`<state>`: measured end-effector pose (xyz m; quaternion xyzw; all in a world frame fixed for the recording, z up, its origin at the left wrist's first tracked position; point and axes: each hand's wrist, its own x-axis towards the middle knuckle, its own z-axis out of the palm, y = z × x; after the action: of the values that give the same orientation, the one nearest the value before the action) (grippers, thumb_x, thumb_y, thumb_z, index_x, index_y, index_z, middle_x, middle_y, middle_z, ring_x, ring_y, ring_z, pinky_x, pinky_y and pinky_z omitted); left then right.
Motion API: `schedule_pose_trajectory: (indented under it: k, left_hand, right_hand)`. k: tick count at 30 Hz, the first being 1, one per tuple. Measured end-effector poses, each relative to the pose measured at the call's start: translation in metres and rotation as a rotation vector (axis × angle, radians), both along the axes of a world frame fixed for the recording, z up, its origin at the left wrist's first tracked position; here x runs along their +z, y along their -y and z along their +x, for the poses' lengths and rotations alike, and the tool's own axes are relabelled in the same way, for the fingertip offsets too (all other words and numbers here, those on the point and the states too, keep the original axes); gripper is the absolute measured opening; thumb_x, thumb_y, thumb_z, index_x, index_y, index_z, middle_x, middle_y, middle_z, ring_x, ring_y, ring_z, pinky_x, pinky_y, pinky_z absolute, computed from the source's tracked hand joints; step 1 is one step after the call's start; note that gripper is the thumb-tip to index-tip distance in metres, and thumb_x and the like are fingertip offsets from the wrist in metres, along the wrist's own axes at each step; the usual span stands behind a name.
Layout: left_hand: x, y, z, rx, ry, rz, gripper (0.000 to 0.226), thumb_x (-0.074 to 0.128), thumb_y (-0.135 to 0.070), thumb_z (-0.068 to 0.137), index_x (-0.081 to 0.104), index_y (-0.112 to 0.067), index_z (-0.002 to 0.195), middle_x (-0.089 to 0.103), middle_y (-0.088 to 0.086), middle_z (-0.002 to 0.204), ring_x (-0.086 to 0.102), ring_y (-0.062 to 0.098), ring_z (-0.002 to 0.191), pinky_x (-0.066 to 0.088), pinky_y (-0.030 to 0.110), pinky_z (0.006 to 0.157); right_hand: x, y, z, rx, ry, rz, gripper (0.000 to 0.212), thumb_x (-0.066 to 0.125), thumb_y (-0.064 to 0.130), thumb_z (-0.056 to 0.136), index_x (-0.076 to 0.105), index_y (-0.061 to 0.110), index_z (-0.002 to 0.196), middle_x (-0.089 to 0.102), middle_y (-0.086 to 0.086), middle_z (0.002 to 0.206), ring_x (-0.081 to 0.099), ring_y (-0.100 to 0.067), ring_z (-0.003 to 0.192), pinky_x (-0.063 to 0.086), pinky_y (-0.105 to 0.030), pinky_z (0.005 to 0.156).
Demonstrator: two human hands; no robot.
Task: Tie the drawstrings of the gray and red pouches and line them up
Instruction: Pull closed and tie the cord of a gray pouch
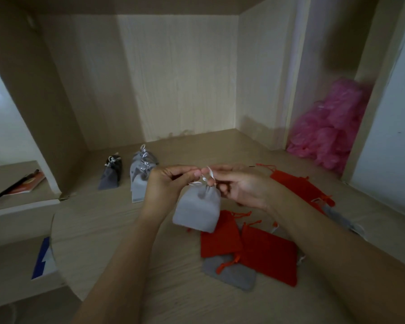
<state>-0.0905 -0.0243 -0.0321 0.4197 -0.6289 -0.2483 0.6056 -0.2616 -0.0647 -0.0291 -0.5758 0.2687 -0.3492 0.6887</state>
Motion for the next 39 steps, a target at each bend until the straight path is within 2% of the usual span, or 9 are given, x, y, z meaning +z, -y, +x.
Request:
schedule_pose_trajectory:
  k: [4,9,14,18,21,28,33,37,39]
  left_hand:
    - [-0.002,0.001,-0.002,0.023,0.065,-0.040,0.024,0.066,0.005,0.076,0.068,-0.010,0.096,0.066,-0.025,0.062,0.064,-0.006,0.064,0.047,0.007,0.062]
    - [-0.006,0.002,-0.006,-0.002,0.060,-0.028,0.023,0.067,0.003,0.077,0.071,-0.017,0.086,0.069,-0.020,0.066,0.065,-0.003,0.066,0.051,0.011,0.065]
    - [-0.004,0.001,-0.007,-0.034,0.025,-0.025,0.022,0.065,0.005,0.076,0.069,-0.006,0.095,0.070,-0.016,0.067,0.066,0.000,0.064,0.050,0.010,0.063]
    - [-0.005,0.003,-0.004,0.064,0.097,-0.058,0.019,0.067,-0.001,0.079,0.070,-0.008,0.097,0.070,-0.017,0.069,0.065,-0.002,0.066,0.049,0.010,0.064]
    - [-0.007,0.006,0.002,0.203,0.165,-0.061,0.012,0.069,-0.010,0.081,0.074,-0.011,0.092,0.068,-0.010,0.069,0.061,-0.005,0.061,0.048,0.010,0.062]
    - [-0.013,0.012,0.006,0.188,0.284,0.069,0.021,0.061,-0.018,0.089,0.064,-0.015,0.068,0.061,-0.004,0.057,0.054,0.003,0.050,0.046,0.021,0.055]
    - [-0.002,0.003,0.003,0.011,0.052,0.072,0.027,0.054,-0.015,0.092,0.055,-0.015,0.065,0.055,0.004,0.060,0.048,0.008,0.052,0.041,0.018,0.049]
    - [0.001,-0.001,0.001,-0.199,-0.104,0.123,0.024,0.051,-0.024,0.086,0.054,-0.002,0.074,0.051,-0.006,0.052,0.046,0.008,0.050,0.038,0.017,0.047]
    - [0.001,-0.001,0.001,-0.261,-0.154,0.135,0.025,0.050,-0.025,0.084,0.054,-0.002,0.075,0.050,-0.007,0.052,0.045,0.008,0.050,0.038,0.017,0.049]
  right_hand:
    - [0.002,-0.001,0.004,-0.088,-0.073,-0.098,0.014,0.071,0.015,0.072,0.068,0.013,0.085,0.068,0.002,0.073,0.046,-0.003,0.050,0.040,-0.012,0.051]
    - [0.000,-0.004,0.008,-0.166,-0.234,-0.306,0.015,0.075,0.007,0.076,0.070,0.013,0.089,0.066,0.003,0.070,0.052,-0.003,0.055,0.040,-0.014,0.052]
    - [0.003,-0.006,0.010,-0.249,-0.308,-0.408,0.009,0.072,0.008,0.080,0.073,0.012,0.088,0.072,-0.010,0.082,0.059,-0.005,0.063,0.041,-0.011,0.055]
    - [0.000,0.000,0.011,-0.367,-0.318,-0.467,0.008,0.074,0.019,0.080,0.074,0.014,0.085,0.069,0.001,0.067,0.060,-0.001,0.058,0.044,-0.012,0.056]
    - [-0.004,0.009,0.008,-0.523,-0.290,-0.486,0.007,0.068,0.007,0.085,0.074,0.007,0.088,0.065,0.008,0.059,0.057,0.001,0.050,0.044,-0.011,0.056]
    - [-0.006,0.025,-0.012,-0.753,-0.209,-0.371,0.020,0.054,0.000,0.089,0.065,0.006,0.074,0.057,-0.004,0.061,0.047,0.000,0.044,0.039,-0.011,0.050]
    - [-0.013,0.054,-0.032,-0.764,-0.158,-0.146,0.023,0.050,0.004,0.094,0.056,0.012,0.073,0.052,-0.001,0.065,0.044,0.002,0.041,0.032,-0.008,0.039]
    - [-0.010,0.061,-0.036,-0.738,-0.192,-0.095,0.013,0.047,0.007,0.096,0.059,0.011,0.091,0.051,-0.001,0.067,0.042,-0.007,0.053,0.030,-0.011,0.039]
    - [-0.006,0.056,-0.033,-0.719,-0.205,-0.092,0.018,0.044,0.006,0.098,0.058,0.011,0.088,0.049,-0.001,0.067,0.039,-0.008,0.055,0.030,-0.013,0.043]
